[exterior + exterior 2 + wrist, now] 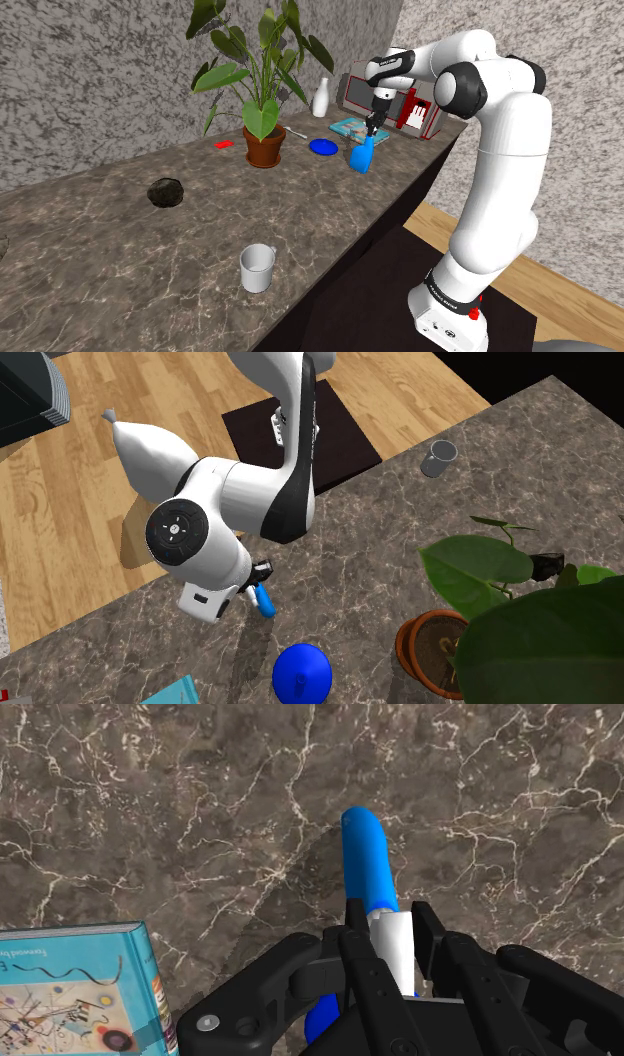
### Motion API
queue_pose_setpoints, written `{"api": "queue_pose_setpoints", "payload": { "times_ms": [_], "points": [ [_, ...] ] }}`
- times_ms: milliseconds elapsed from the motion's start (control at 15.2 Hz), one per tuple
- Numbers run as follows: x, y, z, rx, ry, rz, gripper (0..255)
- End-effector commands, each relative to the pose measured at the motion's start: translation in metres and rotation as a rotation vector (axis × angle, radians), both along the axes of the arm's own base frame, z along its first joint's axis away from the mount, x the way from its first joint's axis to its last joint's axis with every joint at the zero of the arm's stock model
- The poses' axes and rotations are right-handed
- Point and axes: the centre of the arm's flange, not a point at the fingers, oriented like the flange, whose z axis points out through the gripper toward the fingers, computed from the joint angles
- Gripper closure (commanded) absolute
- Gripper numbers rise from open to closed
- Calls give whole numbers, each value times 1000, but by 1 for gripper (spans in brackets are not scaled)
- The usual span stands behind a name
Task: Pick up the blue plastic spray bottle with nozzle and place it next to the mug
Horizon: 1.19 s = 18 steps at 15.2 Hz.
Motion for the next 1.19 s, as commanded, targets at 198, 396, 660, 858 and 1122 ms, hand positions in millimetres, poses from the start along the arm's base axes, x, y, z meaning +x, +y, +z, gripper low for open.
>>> {"api": "queue_pose_setpoints", "payload": {
  "times_ms": [198,396,660,858,1122],
  "points": [
    [0,0,16,0,0,0,255],
    [0,0,31,0,0,0,255],
    [0,0,52,0,0,0,255],
    [0,0,68,0,0,0,255],
    [0,0,89,0,0,0,255]
  ]
}}
